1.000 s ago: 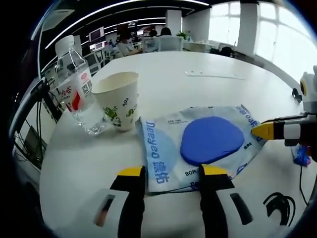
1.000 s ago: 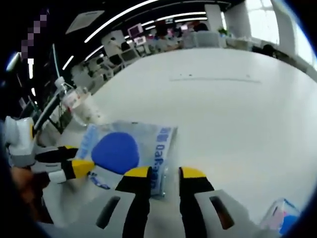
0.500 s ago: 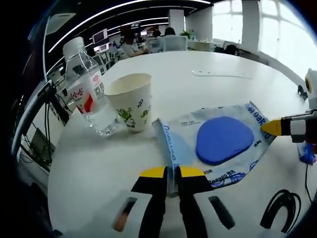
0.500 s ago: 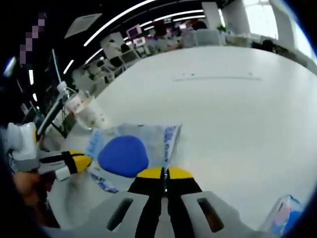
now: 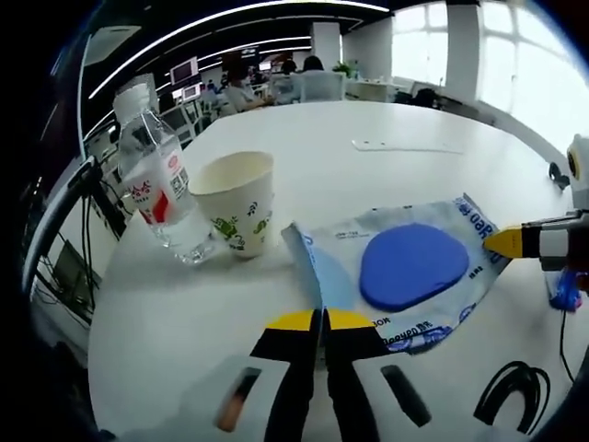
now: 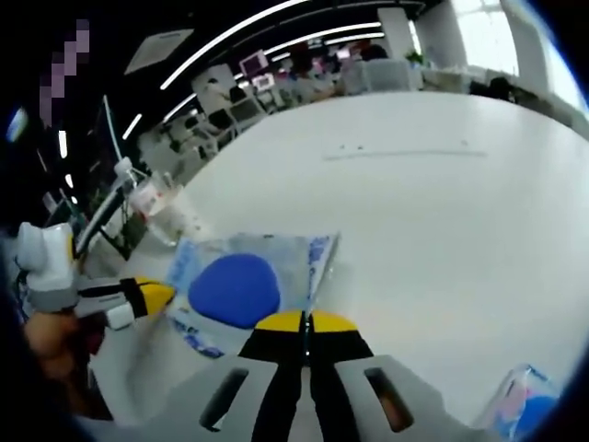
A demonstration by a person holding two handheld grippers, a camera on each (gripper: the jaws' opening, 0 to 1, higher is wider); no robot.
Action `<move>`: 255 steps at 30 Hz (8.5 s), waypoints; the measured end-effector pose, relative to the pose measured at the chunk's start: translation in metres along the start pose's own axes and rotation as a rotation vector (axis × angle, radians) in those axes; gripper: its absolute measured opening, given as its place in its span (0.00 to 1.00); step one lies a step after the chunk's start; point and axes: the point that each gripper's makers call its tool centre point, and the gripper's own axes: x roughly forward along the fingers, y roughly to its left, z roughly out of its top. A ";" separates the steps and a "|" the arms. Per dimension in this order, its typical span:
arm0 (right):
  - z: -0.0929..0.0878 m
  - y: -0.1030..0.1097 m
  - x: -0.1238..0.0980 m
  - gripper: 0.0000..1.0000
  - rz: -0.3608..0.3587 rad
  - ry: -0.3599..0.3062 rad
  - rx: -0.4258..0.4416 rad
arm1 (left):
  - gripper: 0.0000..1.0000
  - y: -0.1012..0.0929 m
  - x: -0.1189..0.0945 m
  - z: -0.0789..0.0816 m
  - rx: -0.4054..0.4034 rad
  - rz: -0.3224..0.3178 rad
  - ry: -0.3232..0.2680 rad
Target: Arrange the tabletop items into an orderly group along one side of the table until the central work area is clear of visible clutter.
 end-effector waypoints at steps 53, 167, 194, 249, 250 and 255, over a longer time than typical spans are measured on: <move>0.050 -0.020 0.048 0.00 -0.001 -0.021 0.122 | 0.02 0.013 0.058 0.055 0.006 0.012 0.049; -0.025 -0.011 -0.072 0.95 -0.017 -0.082 -0.113 | 0.82 -0.017 -0.070 0.003 -0.067 -0.178 -0.215; -0.066 -0.038 -0.138 1.00 -0.076 -0.117 -0.086 | 0.99 -0.028 -0.113 -0.026 -0.016 -0.220 -0.257; -0.103 -0.151 -0.222 0.98 -0.287 -0.199 0.136 | 0.99 -0.207 -0.081 -0.008 0.217 -0.510 -0.177; -0.104 -0.152 -0.222 0.97 -0.288 -0.200 0.141 | 0.99 -0.210 -0.080 -0.007 0.220 -0.511 -0.179; -0.104 -0.155 -0.224 0.95 -0.289 -0.211 0.161 | 0.99 -0.223 -0.074 -0.005 0.237 -0.522 -0.171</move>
